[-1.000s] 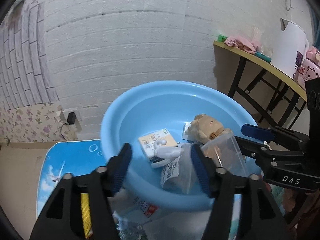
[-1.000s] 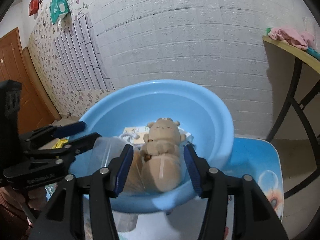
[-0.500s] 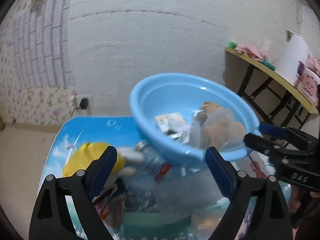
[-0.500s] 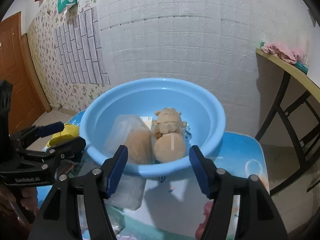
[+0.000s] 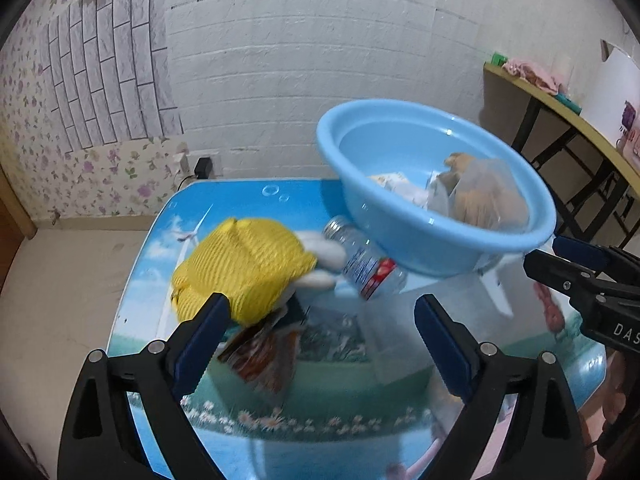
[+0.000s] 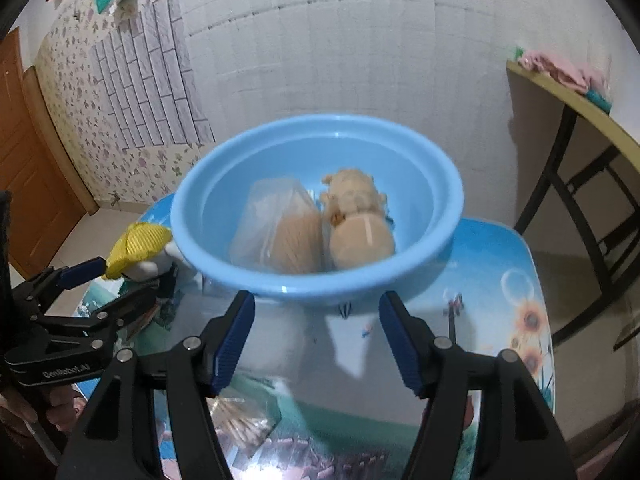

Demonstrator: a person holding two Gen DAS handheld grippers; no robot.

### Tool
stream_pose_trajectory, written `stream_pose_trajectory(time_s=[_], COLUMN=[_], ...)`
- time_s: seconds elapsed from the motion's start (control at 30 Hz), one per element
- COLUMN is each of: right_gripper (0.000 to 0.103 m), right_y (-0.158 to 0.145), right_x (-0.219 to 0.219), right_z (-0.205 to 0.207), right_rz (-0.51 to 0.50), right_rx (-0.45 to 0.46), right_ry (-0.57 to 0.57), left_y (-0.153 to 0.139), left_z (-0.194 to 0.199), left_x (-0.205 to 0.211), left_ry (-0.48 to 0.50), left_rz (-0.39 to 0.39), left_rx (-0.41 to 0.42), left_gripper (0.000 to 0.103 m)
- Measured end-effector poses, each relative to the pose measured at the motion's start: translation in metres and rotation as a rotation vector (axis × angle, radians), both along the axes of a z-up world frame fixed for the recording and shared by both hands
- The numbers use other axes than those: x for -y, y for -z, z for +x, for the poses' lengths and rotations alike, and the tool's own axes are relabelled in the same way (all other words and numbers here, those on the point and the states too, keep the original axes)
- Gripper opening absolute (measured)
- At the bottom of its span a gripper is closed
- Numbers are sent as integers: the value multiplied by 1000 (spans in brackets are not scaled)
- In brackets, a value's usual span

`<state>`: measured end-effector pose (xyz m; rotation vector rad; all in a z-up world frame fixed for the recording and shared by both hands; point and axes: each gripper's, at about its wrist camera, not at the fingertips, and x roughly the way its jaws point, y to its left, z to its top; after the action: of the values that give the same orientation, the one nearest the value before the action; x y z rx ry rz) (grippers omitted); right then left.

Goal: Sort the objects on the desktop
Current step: 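Move the right tool to the cotton swab bag while the left tool approaches the red snack packet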

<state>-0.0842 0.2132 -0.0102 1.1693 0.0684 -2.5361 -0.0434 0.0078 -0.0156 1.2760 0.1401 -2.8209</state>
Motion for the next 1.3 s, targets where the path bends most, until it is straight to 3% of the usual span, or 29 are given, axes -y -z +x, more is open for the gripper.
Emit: stream_pose_trajectory(time_s=[0.37, 0.97, 1.3], right_gripper=[64, 64, 64], right_y=[28, 32, 34], right_x=[-17, -18, -15], right_z=[2, 15, 21], right_rz=[10, -55, -103], right_rx=[111, 102, 93], right_ry=[95, 79, 35], left_y=[25, 45, 44], left_z=[20, 25, 31], left_x=[5, 4, 15], left_ry=[29, 51, 28], left_rz=[-1, -32, 21], left_rx=[80, 150, 112], left_gripper=[93, 94, 94])
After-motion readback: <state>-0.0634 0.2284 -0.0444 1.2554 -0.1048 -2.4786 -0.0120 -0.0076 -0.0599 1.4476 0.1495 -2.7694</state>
